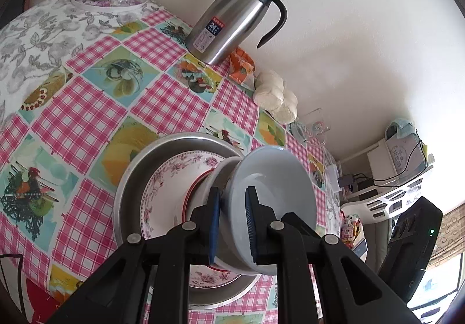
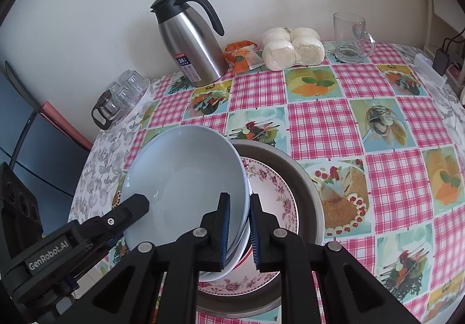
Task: Organize plates and bowls
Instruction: 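Lower the white round bowl onto the stacked bowls in the basin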
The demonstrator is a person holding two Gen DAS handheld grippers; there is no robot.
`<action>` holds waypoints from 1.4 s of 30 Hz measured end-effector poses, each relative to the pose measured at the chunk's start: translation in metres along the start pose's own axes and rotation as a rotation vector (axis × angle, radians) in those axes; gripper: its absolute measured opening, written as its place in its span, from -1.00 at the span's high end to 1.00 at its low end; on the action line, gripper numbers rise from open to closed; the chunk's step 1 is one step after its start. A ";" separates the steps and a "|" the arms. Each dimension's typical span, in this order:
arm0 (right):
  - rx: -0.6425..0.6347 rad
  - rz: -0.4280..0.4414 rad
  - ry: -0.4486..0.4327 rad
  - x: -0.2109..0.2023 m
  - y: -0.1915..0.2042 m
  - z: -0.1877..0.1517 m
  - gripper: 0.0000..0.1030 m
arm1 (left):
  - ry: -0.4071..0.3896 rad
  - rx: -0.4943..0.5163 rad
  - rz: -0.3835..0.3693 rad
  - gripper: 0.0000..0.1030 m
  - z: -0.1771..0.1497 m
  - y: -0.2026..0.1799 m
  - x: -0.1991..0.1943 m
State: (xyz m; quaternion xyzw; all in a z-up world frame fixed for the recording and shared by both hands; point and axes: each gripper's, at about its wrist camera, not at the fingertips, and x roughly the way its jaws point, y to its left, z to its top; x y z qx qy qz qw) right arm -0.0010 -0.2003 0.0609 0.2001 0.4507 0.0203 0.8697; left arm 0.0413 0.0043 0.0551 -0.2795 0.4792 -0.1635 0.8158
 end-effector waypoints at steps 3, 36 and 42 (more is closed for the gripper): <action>-0.022 -0.018 -0.002 0.000 0.004 -0.001 0.68 | -0.007 -0.014 0.006 0.69 0.002 0.004 -0.001; -0.061 -0.028 -0.035 0.001 0.003 -0.001 0.89 | -0.063 -0.070 -0.014 0.69 0.005 0.018 -0.014; -0.080 -0.036 -0.043 -0.006 0.006 -0.002 0.82 | -0.110 -0.034 0.022 0.63 0.004 0.015 -0.027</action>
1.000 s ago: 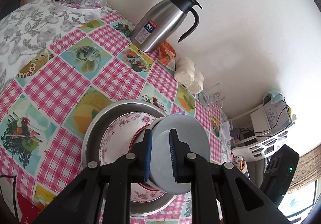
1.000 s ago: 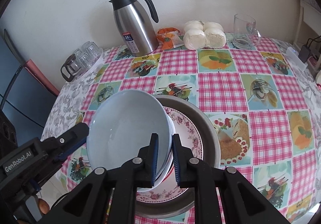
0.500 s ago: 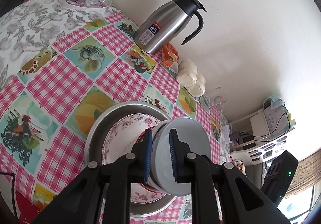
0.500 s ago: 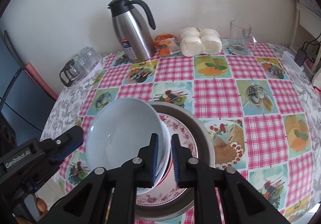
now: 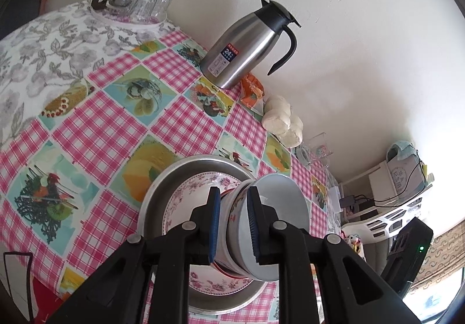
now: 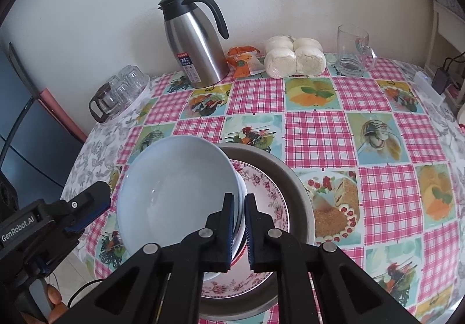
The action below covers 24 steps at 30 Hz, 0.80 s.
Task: Organize plates and bowls
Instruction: 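Lower the white round bowl onto the stacked bowls in the basin, then open both grippers to release the round bowl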
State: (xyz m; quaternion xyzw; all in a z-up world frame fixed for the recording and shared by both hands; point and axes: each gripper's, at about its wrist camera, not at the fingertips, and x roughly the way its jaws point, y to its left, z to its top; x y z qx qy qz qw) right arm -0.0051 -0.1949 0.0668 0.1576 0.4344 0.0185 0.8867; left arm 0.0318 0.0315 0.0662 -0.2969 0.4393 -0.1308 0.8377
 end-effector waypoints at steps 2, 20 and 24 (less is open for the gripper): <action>-0.001 -0.004 -0.020 -0.006 -0.001 0.001 0.82 | -0.011 0.015 0.013 0.51 0.000 -0.001 -0.003; -0.022 -0.062 -0.082 -0.031 -0.016 -0.013 -0.54 | -0.033 0.034 0.202 -0.81 -0.016 0.014 -0.010; -0.036 -0.066 -0.078 -0.030 -0.019 -0.021 -0.82 | -0.040 0.055 0.241 -0.88 -0.022 0.015 -0.012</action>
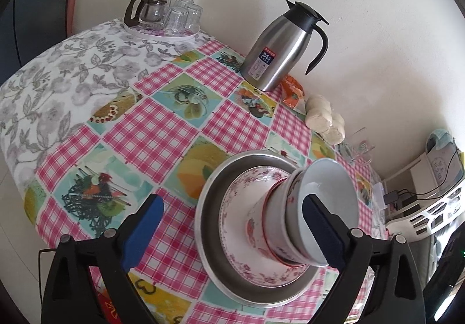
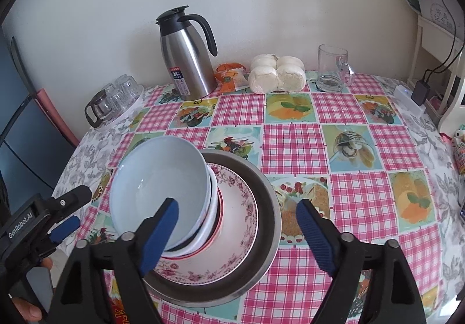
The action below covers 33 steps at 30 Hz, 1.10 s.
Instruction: Organize plates and bowls
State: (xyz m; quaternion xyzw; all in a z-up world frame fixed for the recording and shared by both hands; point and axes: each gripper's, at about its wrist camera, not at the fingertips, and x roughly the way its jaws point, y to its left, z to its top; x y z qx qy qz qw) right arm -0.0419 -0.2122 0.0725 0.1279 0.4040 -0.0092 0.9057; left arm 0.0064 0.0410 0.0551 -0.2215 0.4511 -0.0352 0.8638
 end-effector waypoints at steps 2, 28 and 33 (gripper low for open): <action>-0.009 -0.005 -0.006 -0.001 -0.001 -0.004 -1.00 | -0.001 0.012 0.020 -0.88 -0.003 0.001 0.000; -0.068 -0.103 0.100 0.009 -0.010 -0.045 -1.00 | 0.064 0.213 0.199 -0.88 -0.048 -0.013 0.010; -0.062 -0.102 0.102 0.007 -0.013 -0.046 -1.00 | 0.069 0.241 0.246 -0.88 -0.055 -0.017 0.010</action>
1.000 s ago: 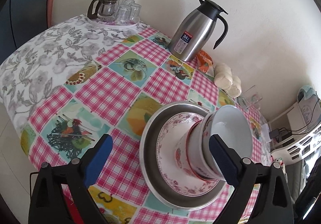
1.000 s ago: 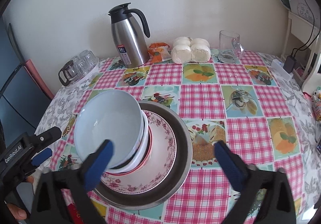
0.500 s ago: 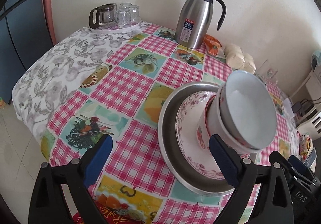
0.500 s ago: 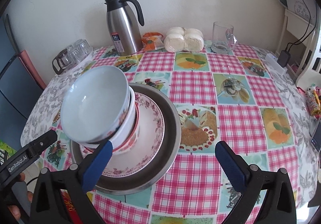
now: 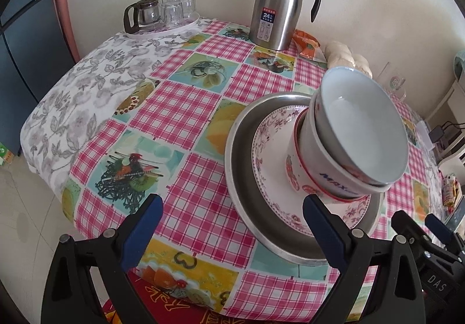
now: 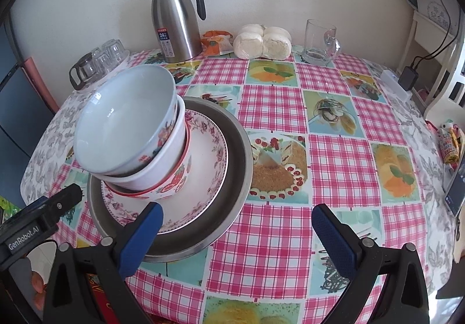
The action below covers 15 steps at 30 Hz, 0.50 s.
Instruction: Organize plates and bowls
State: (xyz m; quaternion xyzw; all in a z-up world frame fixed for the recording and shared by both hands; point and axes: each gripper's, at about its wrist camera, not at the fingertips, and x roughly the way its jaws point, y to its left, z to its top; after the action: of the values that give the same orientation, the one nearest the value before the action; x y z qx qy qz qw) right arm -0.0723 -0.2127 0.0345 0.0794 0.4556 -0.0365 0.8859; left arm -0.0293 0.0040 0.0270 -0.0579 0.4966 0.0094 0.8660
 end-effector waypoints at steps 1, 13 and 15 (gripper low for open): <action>-0.001 -0.001 0.001 0.000 0.000 0.000 -1.00 | 0.003 0.006 0.006 -0.88 -0.002 -0.001 0.000; -0.001 -0.007 0.011 -0.002 -0.003 -0.007 -1.00 | 0.076 0.037 0.025 -0.88 -0.017 -0.007 0.006; 0.000 -0.007 0.013 -0.002 -0.004 -0.007 -1.00 | 0.087 0.030 0.030 -0.88 -0.019 -0.005 0.007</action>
State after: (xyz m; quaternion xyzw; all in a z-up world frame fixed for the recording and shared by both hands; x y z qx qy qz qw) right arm -0.0799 -0.2155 0.0311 0.0778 0.4617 -0.0392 0.8827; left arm -0.0416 -0.0037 0.0123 -0.0377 0.5349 0.0123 0.8440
